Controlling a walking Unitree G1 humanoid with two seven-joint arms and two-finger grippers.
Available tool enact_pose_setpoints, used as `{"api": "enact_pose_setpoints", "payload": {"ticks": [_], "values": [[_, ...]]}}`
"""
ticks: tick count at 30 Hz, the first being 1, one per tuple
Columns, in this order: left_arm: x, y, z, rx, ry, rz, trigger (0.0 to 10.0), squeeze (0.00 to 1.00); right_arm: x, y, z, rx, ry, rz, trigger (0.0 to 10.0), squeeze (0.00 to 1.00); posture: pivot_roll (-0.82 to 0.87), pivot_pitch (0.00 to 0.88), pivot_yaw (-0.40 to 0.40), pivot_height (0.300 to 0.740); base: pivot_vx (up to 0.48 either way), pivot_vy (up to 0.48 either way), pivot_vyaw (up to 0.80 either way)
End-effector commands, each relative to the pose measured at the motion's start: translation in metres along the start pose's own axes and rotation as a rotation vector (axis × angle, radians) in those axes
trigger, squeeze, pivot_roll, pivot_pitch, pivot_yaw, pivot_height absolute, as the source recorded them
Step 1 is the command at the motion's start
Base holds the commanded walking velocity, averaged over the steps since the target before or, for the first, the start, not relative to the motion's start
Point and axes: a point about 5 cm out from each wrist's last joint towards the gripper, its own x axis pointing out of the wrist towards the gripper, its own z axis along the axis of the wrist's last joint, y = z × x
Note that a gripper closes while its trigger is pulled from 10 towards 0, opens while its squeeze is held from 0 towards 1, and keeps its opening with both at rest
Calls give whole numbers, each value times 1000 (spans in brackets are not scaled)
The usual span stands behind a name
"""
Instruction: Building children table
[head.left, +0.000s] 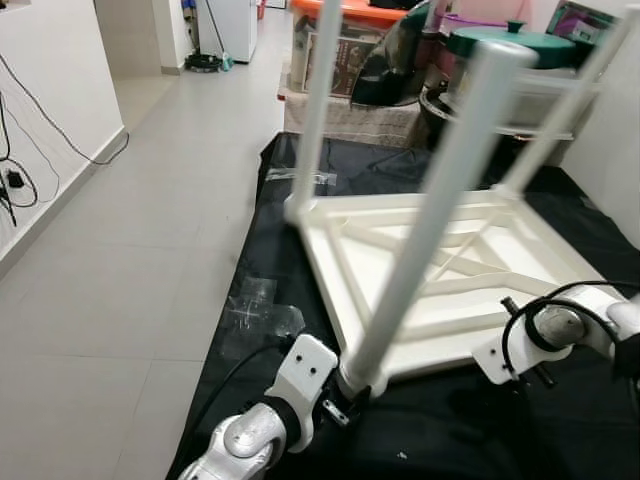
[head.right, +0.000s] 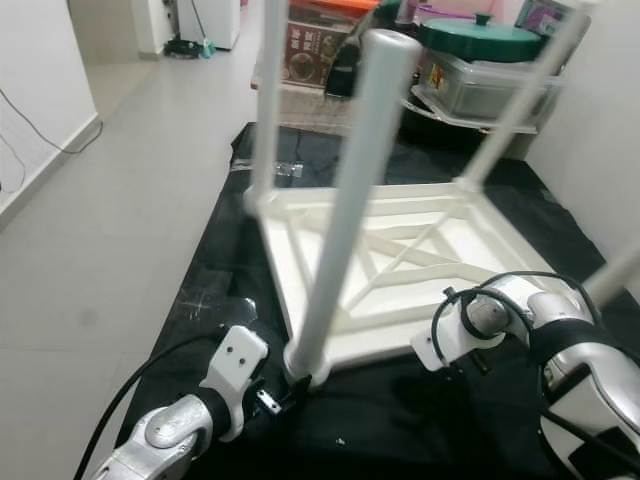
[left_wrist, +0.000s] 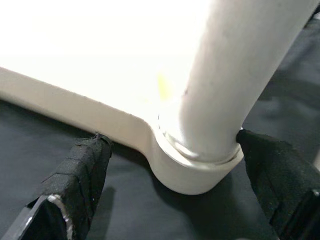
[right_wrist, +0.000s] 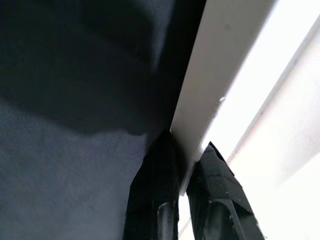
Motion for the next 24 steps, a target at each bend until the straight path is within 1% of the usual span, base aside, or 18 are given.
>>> {"api": "enact_pose_setpoints", "payload": {"ticks": [1, 3, 4, 5, 6, 7, 8, 9, 10, 11, 16, 17, 18, 19, 20, 21, 24], "values": [[-1, 7, -1, 3, 9, 40, 10000, 0, -2, 6, -6, -30, 24, 2, 0, 0, 115, 0, -119, 740, 0, 0, 0], [-1, 7, -1, 4, 9, 40, 10000, 0, -4, 8, -10, -23, 42, 10, 0, 0, 115, 0, -119, 740, 0, 0, 0], [-1, 7, -1, 5, 9, 40, 10000, 0, -5, 9, -13, -16, 55, 11, 1098, 0, 115, 0, -119, 740, 0, 0, 0], [-1, 7, -1, 5, 9, 40, 10000, 0, -5, 9, -13, -16, 55, 11, 1098, 0, 115, 0, -119, 740, 0, 0, 0], [-1, 6, -1, 7, 9, 40, 10000, 0, -5, 9, -14, 17, 60, 4, 10000, 0, 115, 0, -119, 740, 0, 0, 0], [-1, 6, -1, 8, 9, 40, 10000, 0, -4, 8, -15, 42, 62, -10, 10000, 0, 113, 0, -115, 740, 0, 0, 0], [-1, 6, -1, 8, 9, 40, 10000, 0, -4, 8, -15, 42, 62, -10, 10000, 0, 113, 0, -115, 740, 0, 0, 0], [-1, 6, -1, 9, 9, 40, 10000, 0, -4, 7, -15, 61, 62, -15, 10000, 1000, 113, 0, -115, 740, 0, 0, 0], [-1, 6, -1, 9, 9, 40, 10000, 0, -4, 7, -15, 61, 62, -15, 10000, 1000, 113, 0, -115, 740, 0, 0, 0], [-1, 6, -1, 10, 9, 39, 10000, 0, -4, 6, -16, 88, 63, -30, 10000, 1000, 113, 0, -114, 740, 0, 0, 0], [-1, 6, -1, 10, 8, 39, 10000, 0, -5, 5, -17, 101, 66, -51, 10000, 1000, 113, 0, -114, 740, 0, 0, 0], [0, 7, -1, 11, 8, 40, 10000, 0, -6, 5, -19, 118, 68, -62, 10000, 1000, 115, 0, -113, 740, 0, 0, 0], [0, 7, -1, 11, 8, 40, 10000, 0, -8, 7, -22, 134, 68, -47, 10000, 0, 114, 0, -112, 740, 0, 0, 0], [0, 7, -1, 11, 8, 40, 10000, 0, -8, 7, -22, 134, 68, -47, 10000, 0, 114, 0, -112, 740, 0, 0, 0], [0, 7, -1, 12, 7, 40, 10000, 0, -11, 9, -24, 157, 62, -41, 10000, 0, 114, 0, -112, 740, 0, 0, 0], [0, 8, -1, 14, 7, 40, 10000, 0, -17, 13, -29, 203, 42, -18, 10000, 0, 112, 0, -109, 740, 0, 0, 0], [1, 8, -1, 15, 7, 39, 10000, 0, -18, 14, -30, 214, 36, -13, 10000, 0, 112, 0, -109, 740, 0, 0, 0]]}}
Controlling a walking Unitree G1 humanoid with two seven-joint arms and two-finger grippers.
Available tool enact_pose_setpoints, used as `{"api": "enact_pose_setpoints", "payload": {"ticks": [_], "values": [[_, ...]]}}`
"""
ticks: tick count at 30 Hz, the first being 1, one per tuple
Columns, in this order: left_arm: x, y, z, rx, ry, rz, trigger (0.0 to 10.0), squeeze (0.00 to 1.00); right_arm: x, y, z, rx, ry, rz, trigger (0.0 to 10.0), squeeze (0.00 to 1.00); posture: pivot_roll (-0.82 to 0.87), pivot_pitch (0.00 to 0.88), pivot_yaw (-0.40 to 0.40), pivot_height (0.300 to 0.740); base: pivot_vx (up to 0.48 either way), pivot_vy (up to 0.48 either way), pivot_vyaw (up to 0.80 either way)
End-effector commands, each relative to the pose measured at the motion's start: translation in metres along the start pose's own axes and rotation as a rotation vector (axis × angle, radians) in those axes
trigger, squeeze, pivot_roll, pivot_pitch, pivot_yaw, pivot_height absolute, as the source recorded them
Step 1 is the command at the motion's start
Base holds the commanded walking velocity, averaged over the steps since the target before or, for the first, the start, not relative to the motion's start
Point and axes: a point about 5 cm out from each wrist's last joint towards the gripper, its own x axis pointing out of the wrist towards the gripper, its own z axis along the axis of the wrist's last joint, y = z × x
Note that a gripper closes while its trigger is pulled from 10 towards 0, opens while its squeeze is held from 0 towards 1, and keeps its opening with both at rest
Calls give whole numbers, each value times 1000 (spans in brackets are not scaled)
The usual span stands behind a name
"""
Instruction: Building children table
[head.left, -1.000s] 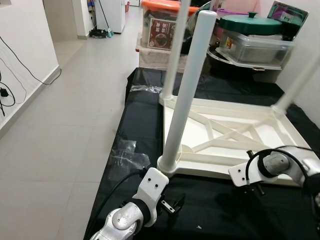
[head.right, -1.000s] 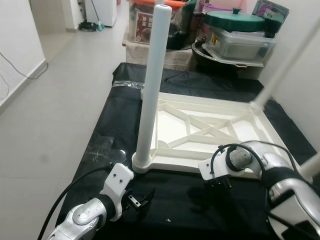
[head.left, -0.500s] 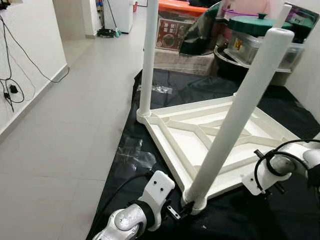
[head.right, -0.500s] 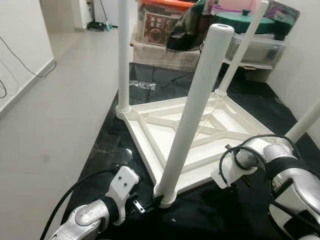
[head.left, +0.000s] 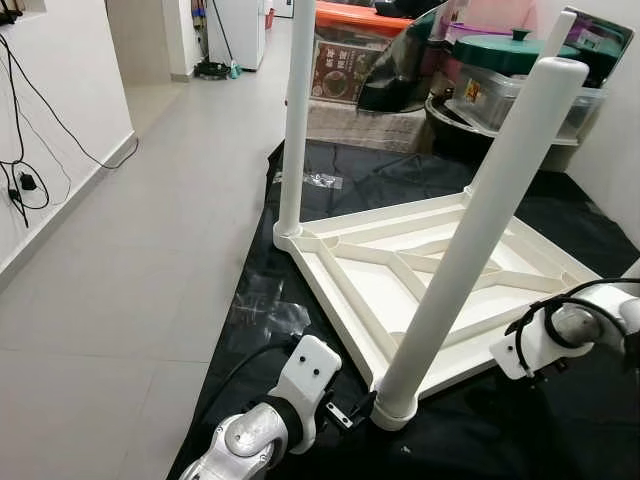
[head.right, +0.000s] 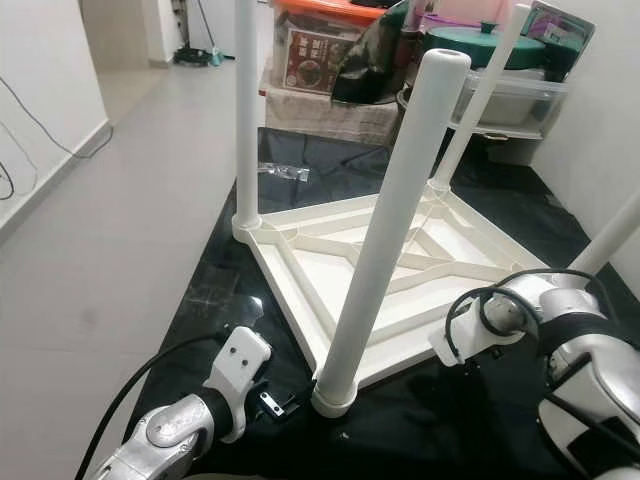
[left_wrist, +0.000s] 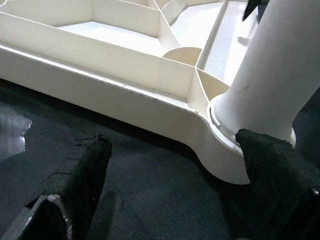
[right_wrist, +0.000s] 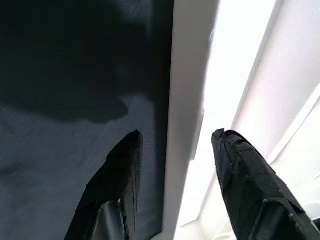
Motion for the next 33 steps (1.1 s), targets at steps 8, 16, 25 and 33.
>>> {"api": "enact_pose_setpoints", "payload": {"ticks": [8, 16, 25, 33], "values": [[2, 1, -3, 11, 9, -1, 10000, 0, -15, 5, -10, 104, -79, 31, 10000, 0, 108, 0, -101, 740, 0, 0, 0], [1, 6, -1, 33, -18, 26, 10000, 0, -23, 8, 13, 518, -488, -191, 10000, 0, 103, 0, -87, 740, 0, 0, 0], [-6, 12, 3, 57, -52, 65, 10000, 0, -25, 21, 35, 905, -753, -468, 10000, 0, 102, 0, -81, 740, 0, 0, 0], [-9, 15, 3, 74, -65, 78, 10000, 0, -16, 34, 33, 1281, -684, -777, 10000, 0, 94, 0, -62, 740, 0, 0, 0]]}}
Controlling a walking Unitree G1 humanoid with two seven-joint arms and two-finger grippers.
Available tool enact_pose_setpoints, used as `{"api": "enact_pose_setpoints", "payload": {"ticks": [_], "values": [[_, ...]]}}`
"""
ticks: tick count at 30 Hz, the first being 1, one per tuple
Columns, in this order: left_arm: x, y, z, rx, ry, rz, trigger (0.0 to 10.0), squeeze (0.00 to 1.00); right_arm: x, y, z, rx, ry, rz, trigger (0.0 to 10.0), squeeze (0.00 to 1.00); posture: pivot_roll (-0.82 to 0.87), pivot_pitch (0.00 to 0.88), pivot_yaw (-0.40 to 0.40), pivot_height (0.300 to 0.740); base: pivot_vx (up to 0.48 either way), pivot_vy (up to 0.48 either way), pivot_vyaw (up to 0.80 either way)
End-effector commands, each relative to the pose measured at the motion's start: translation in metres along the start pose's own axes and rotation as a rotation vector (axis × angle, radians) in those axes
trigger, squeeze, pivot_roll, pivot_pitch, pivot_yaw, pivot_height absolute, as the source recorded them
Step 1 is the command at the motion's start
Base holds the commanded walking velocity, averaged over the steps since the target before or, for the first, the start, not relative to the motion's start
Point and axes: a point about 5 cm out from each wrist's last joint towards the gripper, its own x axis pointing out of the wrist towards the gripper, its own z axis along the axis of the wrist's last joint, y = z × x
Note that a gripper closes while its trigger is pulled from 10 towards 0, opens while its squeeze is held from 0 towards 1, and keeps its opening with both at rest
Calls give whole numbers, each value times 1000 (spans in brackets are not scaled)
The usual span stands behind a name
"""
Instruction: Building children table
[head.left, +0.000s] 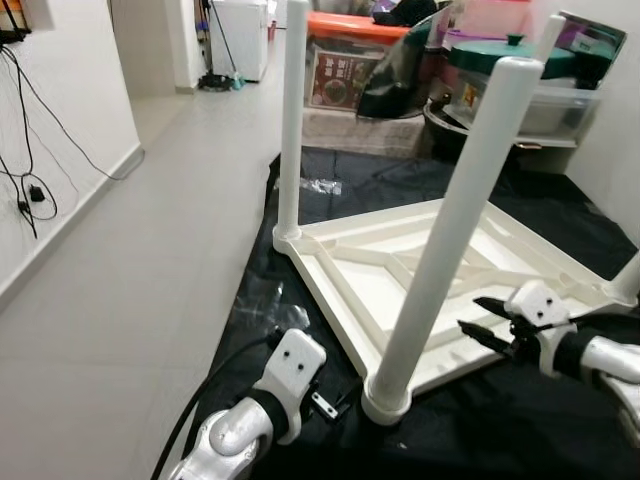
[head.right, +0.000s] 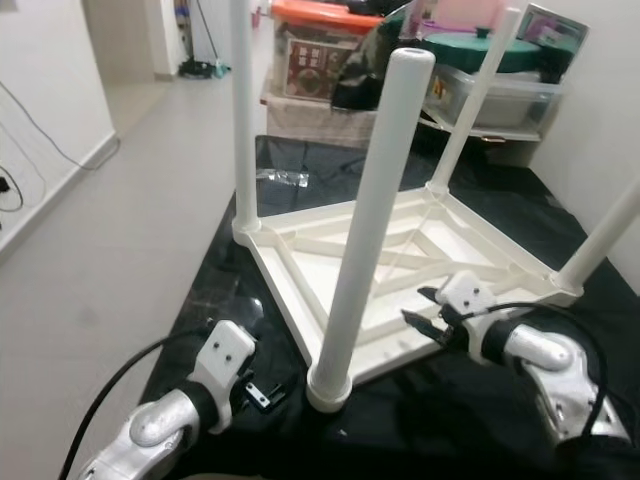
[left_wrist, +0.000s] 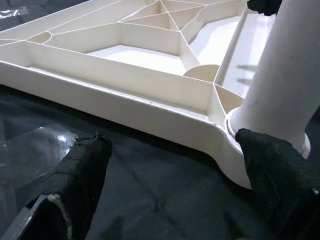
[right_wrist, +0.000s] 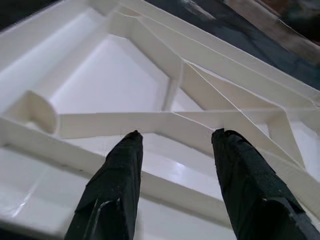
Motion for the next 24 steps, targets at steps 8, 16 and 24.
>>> {"api": "enact_pose_setpoints", "payload": {"ticks": [8, 16, 24], "values": [[-3, 7, 5, 40, -40, 52, 10000, 0, -19, 19, 5, 312, -112, -559, 10000, 0, 92, 0, -57, 740, 0, 0, 0], [-5, 12, 7, 40, -64, 87, 10000, 0, -16, 95, 24, 424, -232, -603, 10000, 0, 97, 0, -55, 740, -101, 0, 0], [-4, 13, 7, 41, -62, 86, 10000, 0, -14, 115, 30, 441, -190, -628, 10000, 0, 101, 0, -55, 740, 0, 0, 0]]}}
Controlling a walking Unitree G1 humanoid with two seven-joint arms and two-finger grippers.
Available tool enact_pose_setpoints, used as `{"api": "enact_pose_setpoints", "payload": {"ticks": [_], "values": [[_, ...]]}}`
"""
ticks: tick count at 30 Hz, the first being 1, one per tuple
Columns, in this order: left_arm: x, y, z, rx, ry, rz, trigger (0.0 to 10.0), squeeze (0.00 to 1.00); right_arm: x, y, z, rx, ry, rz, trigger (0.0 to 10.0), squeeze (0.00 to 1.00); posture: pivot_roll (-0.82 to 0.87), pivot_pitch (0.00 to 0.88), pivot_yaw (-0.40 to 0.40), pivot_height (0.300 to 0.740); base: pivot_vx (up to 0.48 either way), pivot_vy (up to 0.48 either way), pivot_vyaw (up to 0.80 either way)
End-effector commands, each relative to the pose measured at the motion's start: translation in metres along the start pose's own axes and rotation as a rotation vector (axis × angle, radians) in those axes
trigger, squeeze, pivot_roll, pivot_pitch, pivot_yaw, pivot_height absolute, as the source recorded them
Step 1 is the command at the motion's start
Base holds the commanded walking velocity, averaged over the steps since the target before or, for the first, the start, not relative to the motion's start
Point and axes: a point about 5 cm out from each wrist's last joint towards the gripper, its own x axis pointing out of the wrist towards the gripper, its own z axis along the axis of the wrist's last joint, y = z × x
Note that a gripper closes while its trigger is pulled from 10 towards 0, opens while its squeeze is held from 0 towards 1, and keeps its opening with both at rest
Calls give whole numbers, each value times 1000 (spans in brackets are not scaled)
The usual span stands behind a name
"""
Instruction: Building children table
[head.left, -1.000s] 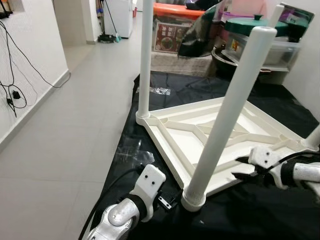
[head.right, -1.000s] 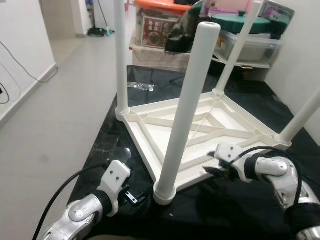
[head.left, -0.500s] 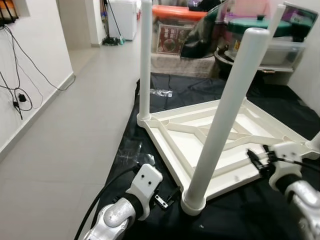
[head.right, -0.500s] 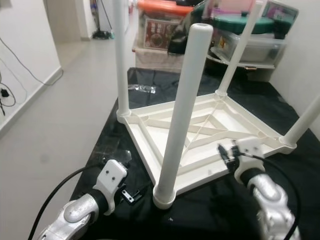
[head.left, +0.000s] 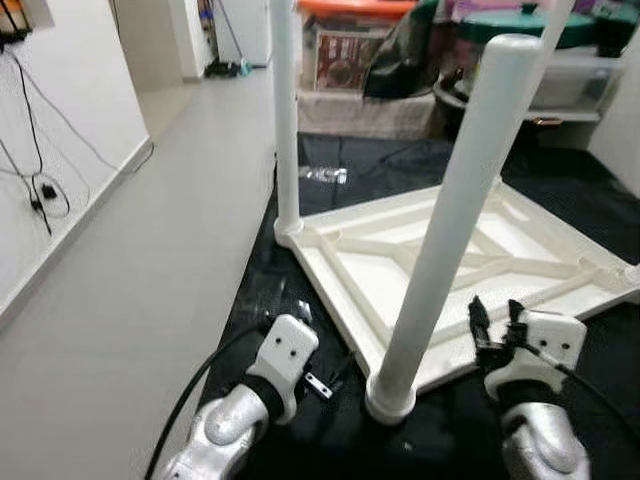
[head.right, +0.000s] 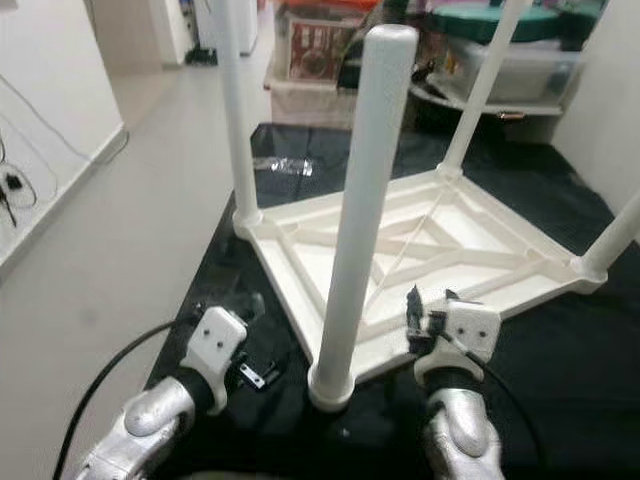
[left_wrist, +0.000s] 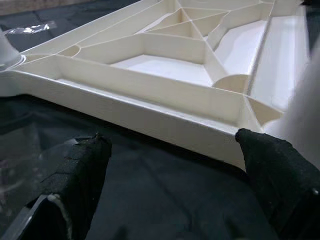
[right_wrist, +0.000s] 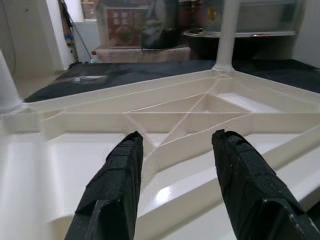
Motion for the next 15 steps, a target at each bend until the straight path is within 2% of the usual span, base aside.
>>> {"api": "enact_pose_setpoints", "payload": {"ticks": [1, 5, 15], "values": [[0, 1, 0, 5, -1, 7, 10000, 0, -4, -1, 1, -16, 16, -52, 10000, 0, 101, 0, -55, 740, -244, 0, 0], [1, 1, -1, 4, -1, 7, 10000, 0, -5, -1, 0, -13, 21, -63, 10000, 0, 101, 0, -55, 740, -247, 0, 0], [0, 1, -2, 6, 8, 5, 10000, 0, -15, 4, -4, -27, 46, -101, 10000, 0, 103, 0, -50, 740, 0, 0, 0]]}}
